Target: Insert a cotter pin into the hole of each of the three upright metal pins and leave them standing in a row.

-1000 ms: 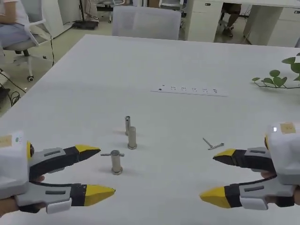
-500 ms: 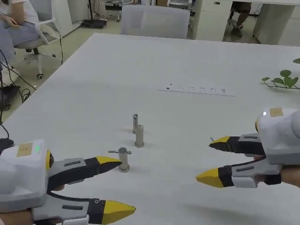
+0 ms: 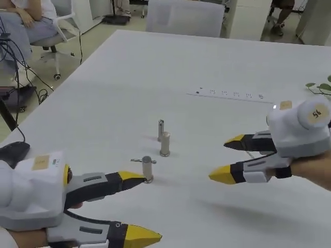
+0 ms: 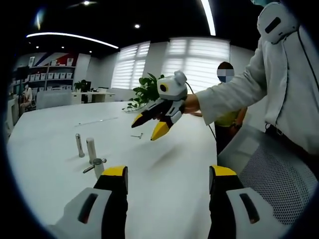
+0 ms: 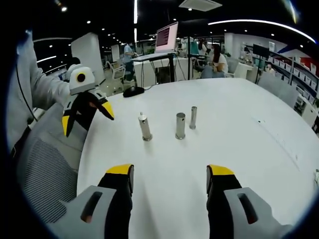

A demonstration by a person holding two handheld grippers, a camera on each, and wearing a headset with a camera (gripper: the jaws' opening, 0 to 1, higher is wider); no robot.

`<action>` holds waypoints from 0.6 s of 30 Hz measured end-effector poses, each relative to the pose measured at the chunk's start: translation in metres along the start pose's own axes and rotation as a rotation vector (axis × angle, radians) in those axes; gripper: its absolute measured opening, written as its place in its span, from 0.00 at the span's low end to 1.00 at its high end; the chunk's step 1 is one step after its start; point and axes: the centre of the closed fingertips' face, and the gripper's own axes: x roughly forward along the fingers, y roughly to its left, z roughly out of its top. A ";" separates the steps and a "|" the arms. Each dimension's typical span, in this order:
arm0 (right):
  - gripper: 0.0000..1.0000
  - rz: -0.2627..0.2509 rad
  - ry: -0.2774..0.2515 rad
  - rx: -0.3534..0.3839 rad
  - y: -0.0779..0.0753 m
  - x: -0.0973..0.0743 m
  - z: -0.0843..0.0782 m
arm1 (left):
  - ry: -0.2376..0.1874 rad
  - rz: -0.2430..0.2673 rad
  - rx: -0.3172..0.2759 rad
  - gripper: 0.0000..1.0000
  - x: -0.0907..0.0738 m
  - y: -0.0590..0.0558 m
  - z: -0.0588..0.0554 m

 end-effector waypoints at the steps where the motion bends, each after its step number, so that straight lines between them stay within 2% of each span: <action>1: 0.61 0.003 0.001 -0.002 -0.001 0.003 0.001 | 0.000 0.006 -0.001 0.66 -0.001 0.002 -0.001; 7: 0.59 0.021 0.007 -0.016 -0.007 0.025 0.014 | 0.005 0.036 -0.005 0.66 -0.006 0.013 -0.007; 18: 0.55 0.057 0.000 -0.037 -0.014 0.059 0.031 | -0.004 0.092 -0.012 0.66 -0.018 0.025 -0.006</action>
